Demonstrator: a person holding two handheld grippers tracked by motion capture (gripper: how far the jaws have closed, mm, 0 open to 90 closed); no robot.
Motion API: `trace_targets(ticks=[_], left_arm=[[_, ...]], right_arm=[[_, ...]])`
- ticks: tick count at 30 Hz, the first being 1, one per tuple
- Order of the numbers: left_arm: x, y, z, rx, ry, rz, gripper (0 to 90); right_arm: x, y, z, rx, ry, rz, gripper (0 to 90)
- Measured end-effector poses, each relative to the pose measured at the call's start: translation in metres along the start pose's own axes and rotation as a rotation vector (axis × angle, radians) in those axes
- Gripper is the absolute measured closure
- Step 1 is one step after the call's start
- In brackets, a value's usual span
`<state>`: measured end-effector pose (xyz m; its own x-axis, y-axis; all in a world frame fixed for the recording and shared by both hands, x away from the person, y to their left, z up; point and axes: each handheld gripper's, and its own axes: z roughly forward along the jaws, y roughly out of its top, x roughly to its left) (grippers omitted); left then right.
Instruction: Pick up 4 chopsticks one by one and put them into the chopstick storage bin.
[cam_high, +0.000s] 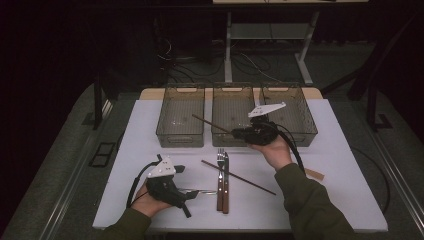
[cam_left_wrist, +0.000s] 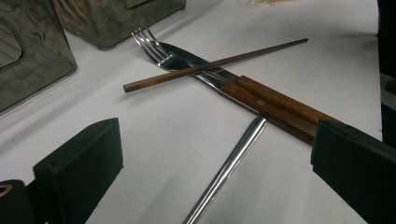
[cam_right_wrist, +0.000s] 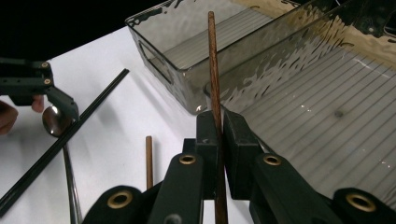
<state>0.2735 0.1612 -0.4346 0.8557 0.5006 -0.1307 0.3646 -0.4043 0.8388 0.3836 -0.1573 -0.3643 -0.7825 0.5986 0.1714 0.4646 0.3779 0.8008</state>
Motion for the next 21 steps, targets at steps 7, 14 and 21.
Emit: trace_targets(ticks=[7,14,21], left_arm=[[0.0,0.0,-0.001,0.005,0.002,0.002,1.4],[-0.001,0.0,0.0,0.001,-0.001,-0.002,1.4],[-0.001,0.0,-0.001,0.006,-0.002,-0.001,1.4]], right_arm=[[-0.005,0.01,0.007,-0.004,-0.011,0.029,85.1],[-0.008,0.023,0.014,-0.004,-0.02,0.056,85.1],[-0.009,0.038,0.022,0.001,-0.039,0.058,85.0]])
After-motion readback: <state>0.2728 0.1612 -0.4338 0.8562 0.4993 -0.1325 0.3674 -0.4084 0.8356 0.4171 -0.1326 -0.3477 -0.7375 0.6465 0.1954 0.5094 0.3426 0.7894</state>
